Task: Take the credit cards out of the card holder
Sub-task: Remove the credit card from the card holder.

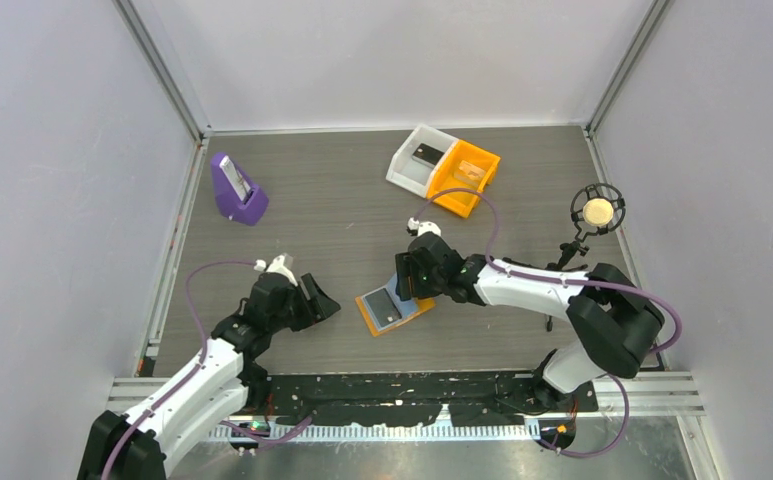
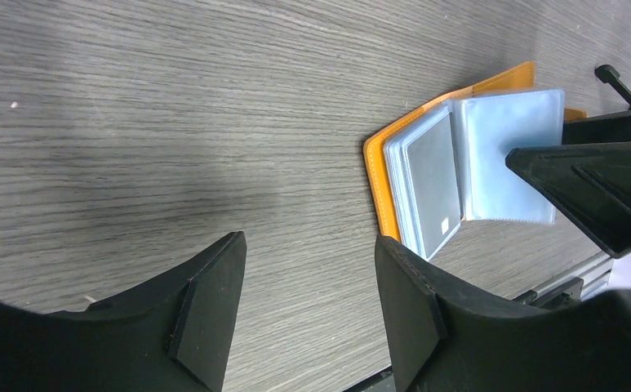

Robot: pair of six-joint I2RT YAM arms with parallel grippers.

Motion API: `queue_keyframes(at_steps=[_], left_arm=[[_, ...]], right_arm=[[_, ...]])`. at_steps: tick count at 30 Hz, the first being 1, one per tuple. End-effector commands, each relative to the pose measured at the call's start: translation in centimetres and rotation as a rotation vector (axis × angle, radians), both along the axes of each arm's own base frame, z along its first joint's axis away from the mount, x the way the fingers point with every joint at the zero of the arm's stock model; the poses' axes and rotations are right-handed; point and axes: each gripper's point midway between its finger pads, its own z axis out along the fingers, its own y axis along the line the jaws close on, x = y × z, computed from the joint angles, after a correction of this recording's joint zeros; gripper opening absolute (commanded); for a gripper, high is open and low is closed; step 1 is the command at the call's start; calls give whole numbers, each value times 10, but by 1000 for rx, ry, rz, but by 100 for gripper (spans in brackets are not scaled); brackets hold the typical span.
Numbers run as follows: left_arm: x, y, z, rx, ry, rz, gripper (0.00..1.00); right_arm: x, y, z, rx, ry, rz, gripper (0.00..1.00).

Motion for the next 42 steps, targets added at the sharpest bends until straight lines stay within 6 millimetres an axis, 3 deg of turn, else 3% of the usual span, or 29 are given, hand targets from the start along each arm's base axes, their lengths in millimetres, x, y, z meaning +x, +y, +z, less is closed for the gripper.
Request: queue_keyframes(at_steps=[1,14,17,23,25,29,34,42], left_arm=[[9,-9,15,-41,-60,-20,62],[12,-40,21,-110,-26,-167,63],[12,-47,21,-119,-8,-190,63],[15,-56,22,-121,22,-211,62],[18,-60,27,-137,-3,-216,61],[23,-68,32,-146,-10,-238,61],[27,-80,36,-181,6,-278,57],[32,-97,40,-185,22,-289,51]], right_arm=[[8,-12,16,-24,-65,-16,63],[7,-29,3,-73,-38,-19,50],[11,-43,4,-138,-48,-57,48],[14,-52,33,-173,-85,-66,47],[15,-47,50,-126,-111,-56,47],[15,-31,62,-30,-137,-13,45],[6,6,76,136,-121,110,44],[-2,38,54,292,19,210,40]])
